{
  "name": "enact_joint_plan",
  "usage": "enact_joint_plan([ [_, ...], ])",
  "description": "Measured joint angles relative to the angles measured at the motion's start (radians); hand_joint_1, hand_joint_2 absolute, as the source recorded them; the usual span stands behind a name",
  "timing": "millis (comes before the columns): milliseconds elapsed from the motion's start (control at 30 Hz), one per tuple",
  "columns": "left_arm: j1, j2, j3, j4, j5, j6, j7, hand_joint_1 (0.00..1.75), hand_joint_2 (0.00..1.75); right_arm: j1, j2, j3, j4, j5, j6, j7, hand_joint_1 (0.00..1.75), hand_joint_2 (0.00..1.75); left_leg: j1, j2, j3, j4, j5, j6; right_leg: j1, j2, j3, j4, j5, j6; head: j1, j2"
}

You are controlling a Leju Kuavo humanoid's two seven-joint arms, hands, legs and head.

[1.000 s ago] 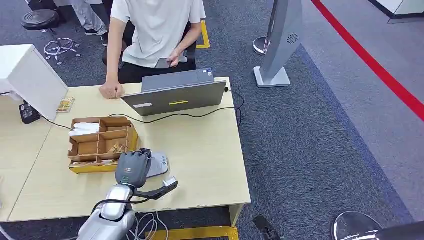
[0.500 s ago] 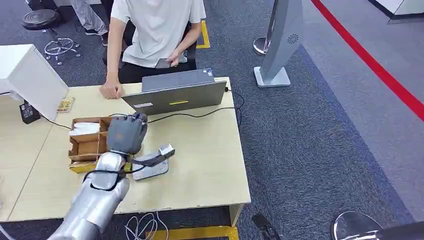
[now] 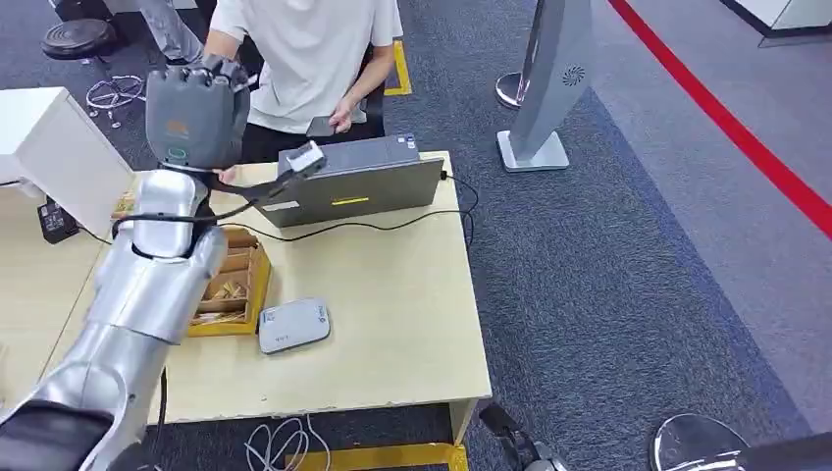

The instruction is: Pass the card to the sensor for recognition and then transmit it.

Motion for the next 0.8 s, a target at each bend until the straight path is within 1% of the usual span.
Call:
enact_joint_plan([
  [67, -0.067, 0.0, -0.004, 0.061, 0.0, -0.02, 0.051, 1.75, 1.75, -0.011, 0.004, 0.01, 0.004, 0.005, 0.01, 0.003, 0.0, 0.0, 0.0, 0.0, 0.0, 0.0, 0.0, 0.0, 0.0, 0.0, 0.0, 0.0, 0.0, 0.0, 0.0, 0.0],
  [133, -0.121, 0.003, -0.028, 0.147, 0.0, -0.064, 0.12, 1.75, 1.75, -0.021, 0.01, 0.023, 0.007, 0.015, 0.021, 0.007, 0.0, 0.0, 0.0, 0.0, 0.0, 0.0, 0.0, 0.0, 0.0, 0.001, 0.0, 0.0, 0.0, 0.0, 0.0, 0.0],
  [167, -0.142, 0.005, -0.04, 0.173, 0.0, -0.081, 0.139, 1.75, 1.75, -0.026, 0.012, 0.028, 0.008, 0.021, 0.027, 0.01, 0.0, 0.0, 0.0, 0.0, 0.0, 0.0, 0.001, 0.0, 0.0, 0.001, 0.0, 0.0, 0.0, 0.0, -0.001, 0.0],
  [233, -0.165, 0.005, -0.057, 0.227, 0.0, -0.103, 0.16, 1.75, 1.75, -0.035, 0.014, 0.036, 0.011, 0.021, 0.033, 0.013, 0.0, 0.0, 0.0, 0.0, 0.0, 0.0, 0.001, 0.0, 0.0, 0.0, 0.0, 0.0, 0.0, 0.0, -0.001, 0.0],
  [367, -0.208, 0.0, -0.082, 0.31, 0.0, -0.113, 0.174, 1.75, 1.75, -0.041, 0.016, 0.049, 0.017, 0.019, 0.034, 0.016, 0.0, 0.0, 0.0, 0.0, -0.001, 0.0, 0.001, 0.0, 0.0, 0.001, -0.001, 0.0, 0.0, 0.0, -0.001, 0.0],
  [400, -0.213, -0.002, -0.085, 0.316, -0.001, -0.114, 0.178, 0.0, 1.75, -0.041, 0.018, 0.049, 0.018, 0.019, 0.033, 0.015, 0.0, 0.0, 0.0, 0.0, -0.001, 0.0, 0.001, 0.0, 0.0, 0.001, -0.001, 0.0, 0.0, 0.0, -0.001, 0.0],
  [567, -0.226, -0.025, -0.087, 0.346, 0.0, -0.123, 0.177, 0.0, 1.75, -0.05, 0.022, 0.053, 0.021, 0.019, 0.031, 0.019, 0.0, 0.0, 0.0, -0.001, -0.001, 0.0, 0.001, 0.0, 0.0, 0.0, -0.001, 0.0, 0.0, 0.0, -0.001, 0.0],
  [800, -0.228, -0.035, -0.087, 0.366, 0.0, -0.123, 0.177, 0.0, 1.75, -0.05, 0.022, 0.058, 0.024, 0.019, 0.031, 0.021, 0.0, 0.0, 0.0, 0.0, -0.001, 0.0, 0.001, 0.0, 0.0, 0.0, -0.001, 0.0, 0.0, 0.0, -0.001, 0.0],
])
